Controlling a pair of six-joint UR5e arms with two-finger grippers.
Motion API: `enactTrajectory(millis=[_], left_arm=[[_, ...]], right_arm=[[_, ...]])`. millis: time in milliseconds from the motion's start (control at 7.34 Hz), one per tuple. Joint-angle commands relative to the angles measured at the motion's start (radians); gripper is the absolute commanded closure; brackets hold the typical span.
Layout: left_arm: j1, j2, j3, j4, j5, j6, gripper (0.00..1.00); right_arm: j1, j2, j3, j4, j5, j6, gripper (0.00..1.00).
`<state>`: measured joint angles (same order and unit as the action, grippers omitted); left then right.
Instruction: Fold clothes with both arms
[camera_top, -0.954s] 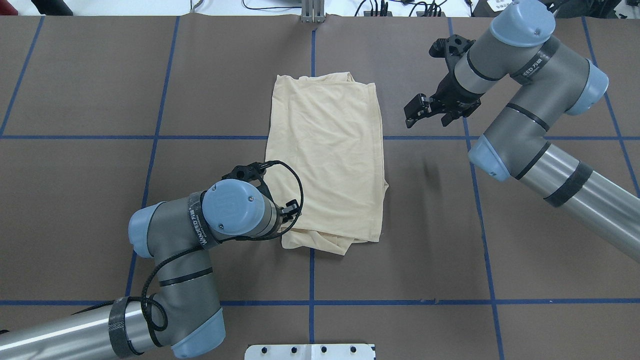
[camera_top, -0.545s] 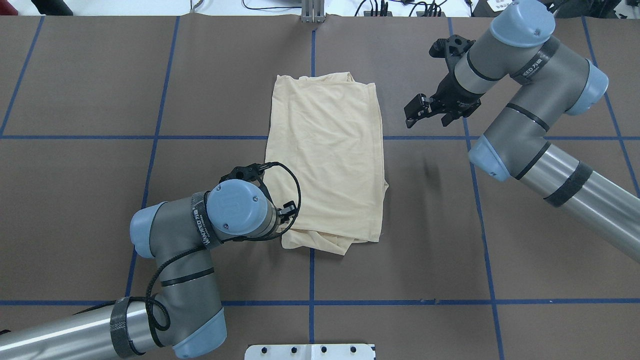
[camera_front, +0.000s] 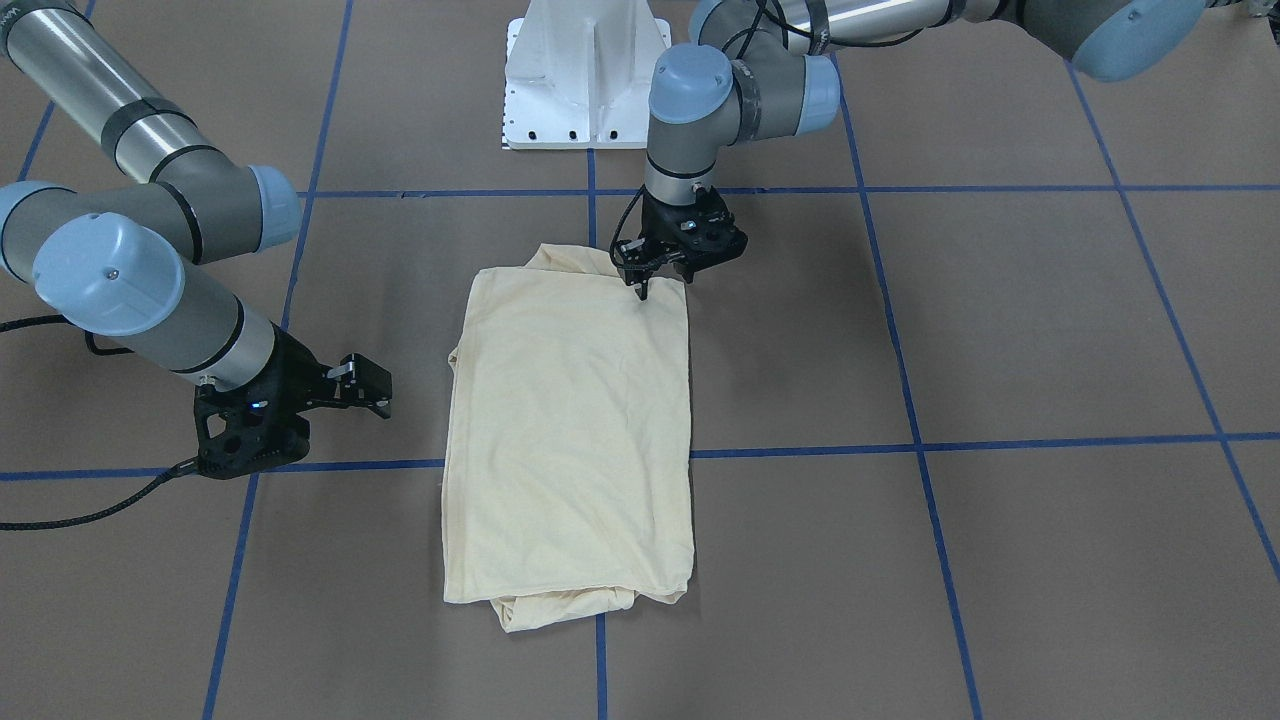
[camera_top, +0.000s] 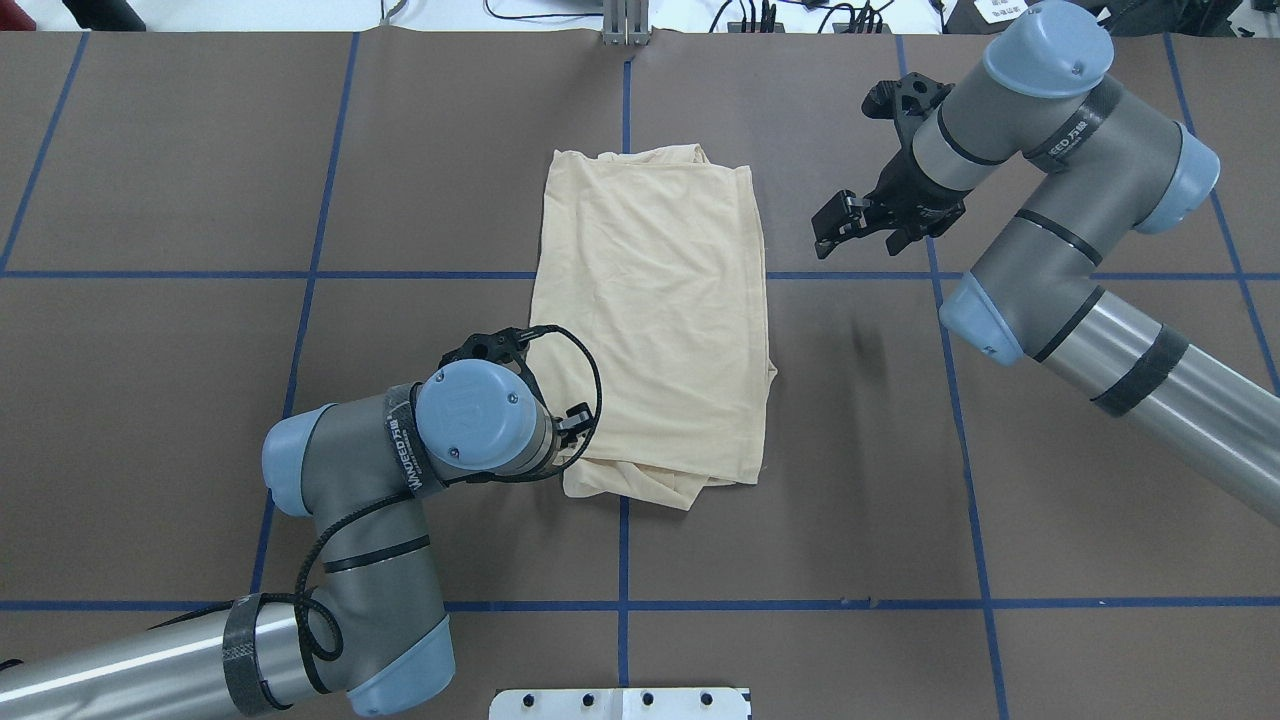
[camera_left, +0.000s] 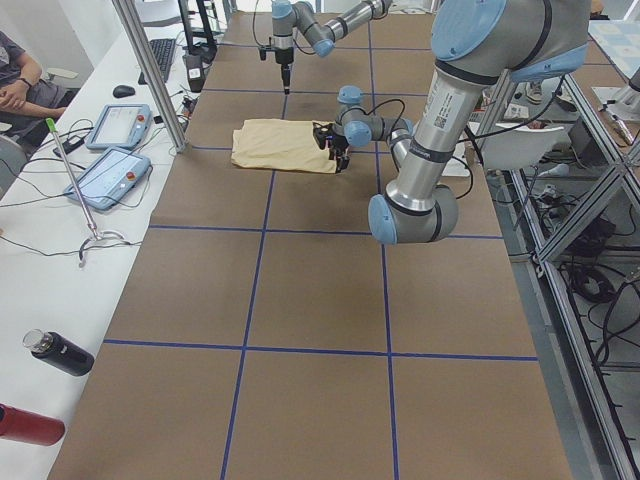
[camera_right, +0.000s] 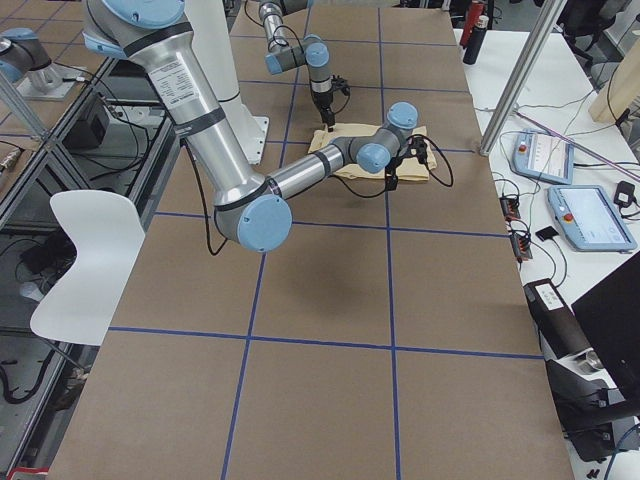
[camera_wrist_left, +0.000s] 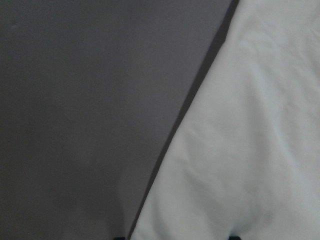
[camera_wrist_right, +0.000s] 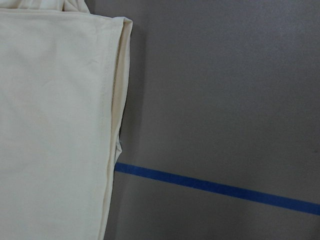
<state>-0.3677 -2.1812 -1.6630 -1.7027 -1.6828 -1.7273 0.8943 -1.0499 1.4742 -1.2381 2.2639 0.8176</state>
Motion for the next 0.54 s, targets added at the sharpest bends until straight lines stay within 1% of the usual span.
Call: enactTrajectory(millis=[0,272,409], left_arm=[[0.001,0.000,0.003,0.000,0.000,0.000,0.28],[0.001,0.000,0.003,0.000,0.000,0.000,0.29],[0.004,0.000,0.005,0.000,-0.002,0.000,0.31]], right_arm=[[0.000,-0.001,0.000,0.000,-0.001,-0.003,0.00],[0.000,-0.001,0.000,0.000,-0.001,-0.003,0.00],[0.000,-0.001,0.000,0.002,-0.001,-0.003,0.00]])
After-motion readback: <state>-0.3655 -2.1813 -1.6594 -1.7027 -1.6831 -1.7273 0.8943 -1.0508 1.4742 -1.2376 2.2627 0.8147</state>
